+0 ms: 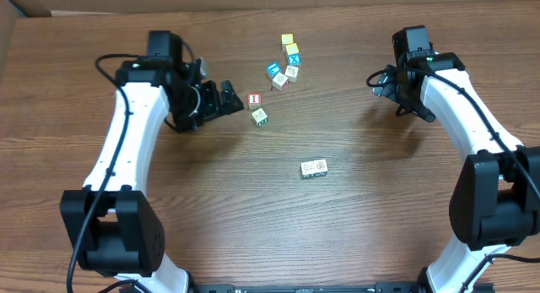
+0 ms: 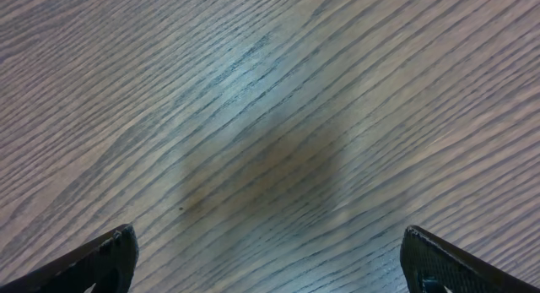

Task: Flip 4 blocks
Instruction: 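Move the left gripper toward the red I block in the cluster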

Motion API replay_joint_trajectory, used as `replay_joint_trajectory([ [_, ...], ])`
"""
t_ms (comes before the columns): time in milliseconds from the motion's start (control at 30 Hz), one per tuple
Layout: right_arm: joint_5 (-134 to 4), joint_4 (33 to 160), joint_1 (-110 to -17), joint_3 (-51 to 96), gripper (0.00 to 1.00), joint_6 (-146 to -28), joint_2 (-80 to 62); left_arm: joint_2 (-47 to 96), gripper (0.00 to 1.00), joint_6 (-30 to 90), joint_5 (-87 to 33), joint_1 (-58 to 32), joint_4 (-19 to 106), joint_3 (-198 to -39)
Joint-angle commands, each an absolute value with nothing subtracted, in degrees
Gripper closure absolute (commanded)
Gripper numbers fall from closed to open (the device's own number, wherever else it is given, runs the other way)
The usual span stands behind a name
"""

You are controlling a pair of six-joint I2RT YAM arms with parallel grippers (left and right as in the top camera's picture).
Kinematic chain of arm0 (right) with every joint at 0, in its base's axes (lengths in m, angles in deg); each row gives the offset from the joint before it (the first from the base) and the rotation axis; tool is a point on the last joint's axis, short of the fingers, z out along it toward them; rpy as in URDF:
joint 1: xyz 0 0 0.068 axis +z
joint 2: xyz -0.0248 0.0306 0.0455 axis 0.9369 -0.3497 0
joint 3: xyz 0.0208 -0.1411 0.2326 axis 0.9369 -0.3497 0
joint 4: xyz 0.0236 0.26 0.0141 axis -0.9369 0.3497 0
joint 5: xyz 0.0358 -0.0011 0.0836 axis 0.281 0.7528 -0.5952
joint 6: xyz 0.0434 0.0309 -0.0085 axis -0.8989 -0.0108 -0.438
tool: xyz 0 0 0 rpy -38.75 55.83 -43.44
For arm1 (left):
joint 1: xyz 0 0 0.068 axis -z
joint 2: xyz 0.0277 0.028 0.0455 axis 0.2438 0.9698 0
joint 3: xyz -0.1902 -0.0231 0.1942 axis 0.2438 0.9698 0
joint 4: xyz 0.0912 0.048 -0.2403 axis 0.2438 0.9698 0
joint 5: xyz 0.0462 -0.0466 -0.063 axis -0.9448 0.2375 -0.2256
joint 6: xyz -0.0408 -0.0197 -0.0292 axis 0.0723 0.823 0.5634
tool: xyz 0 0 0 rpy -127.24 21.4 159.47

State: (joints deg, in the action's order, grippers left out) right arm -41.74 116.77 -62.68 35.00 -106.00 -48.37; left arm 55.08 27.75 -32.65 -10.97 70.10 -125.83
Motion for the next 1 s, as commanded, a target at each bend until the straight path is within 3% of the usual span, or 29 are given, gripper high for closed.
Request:
replay_joint_trajectory([
  [0, -41.6, 116.7, -62.6, 35.8, 0.00, -105.6, -46.9, 56.1, 0.11, 32.9, -36.5, -6.6, 69.6, -126.5],
  [33, -41.6, 116.7, -62.6, 35.8, 0.00, -105.6, -46.9, 56.1, 0.16, 34.3, -39.1, -5.2, 69.2, -126.3],
  [100, -41.6, 116.7, -62.6, 35.8, 0.00, -105.6, -46.9, 56.1, 0.36, 36.3, -43.7, -2.6, 67.9, -125.9],
  [133, -41.6, 116.7, -62.6, 35.8, 0.00, -105.6, -46.9, 56.1, 0.41, 37.1, -45.9, -1.2, 67.2, -125.8],
  [200, -41.6, 116.7, -62.6, 35.8, 0.00, -105.6, -46.9, 56.1, 0.46, 38.9, -49.1, 1.2, 65.9, -125.8],
  [333, -41.6, 116.7, -62.6, 35.8, 0.00, -105.6, -46.9, 56.2, 0.47, 42.7, -54.8, 5.1, 62.9, -125.8],
  [400, -41.6, 116.7, -62.6, 35.8, 0.00, -105.6, -46.9, 56.4, 0.28, 46.4, -58.4, 6.5, 62.3, -125.8],
  [433, -41.6, 116.7, -62.6, 35.8, 0.00, -105.6, -46.9, 56.5, 0.04, 48.5, -59.6, 7.0, 62.3, -125.8],
  [467, -41.6, 116.7, -62.6, 35.8, 0.00, -105.6, -46.9, 56.7, 0.00, 49.7, -59.6, 7.3, 61.9, -125.8],
  [633, -41.6, 116.7, -62.6, 35.8, 0.00, -105.6, -46.9, 57.0, 0.00, 48.9, -55.2, 7.5, 56.7, -125.8],
  [667, -41.6, 116.7, -62.6, 35.8, 0.00, -105.6, -46.9, 57.0, 0.04, 48.5, -55.3, 7.4, 56.1, -125.8],
  [733, -41.6, 116.7, -62.6, 35.8, 0.00, -105.6, -46.9, 57.2, 0.70, 48.0, -56.9, 7.3, 55.7, -125.8],
  [767, -41.6, 116.7, -62.6, 35.8, 0.00, -105.6, -46.9, 57.4, 0.78, 48.5, -57.3, 7.4, 55.7, -125.7],
  [800, -41.6, 116.7, -62.6, 35.8, 0.00, -105.6, -46.9, 57.8, 0.77, 49.7, -57.6, 7.5, 55.7, -125.6],
  [900, -41.6, 116.7, -62.6, 35.8, 0.00, -105.6, -46.9, 59.6, 0.34, 52.7, -57.8, 8.2, 55.8, -125.4],
  [967, -41.6, 116.7, -62.6, 35.8, 0.00, -105.6, -46.9, 61.5, 0.36, 52.8, -58.6, 8.4, 55.3, -125.4],
])
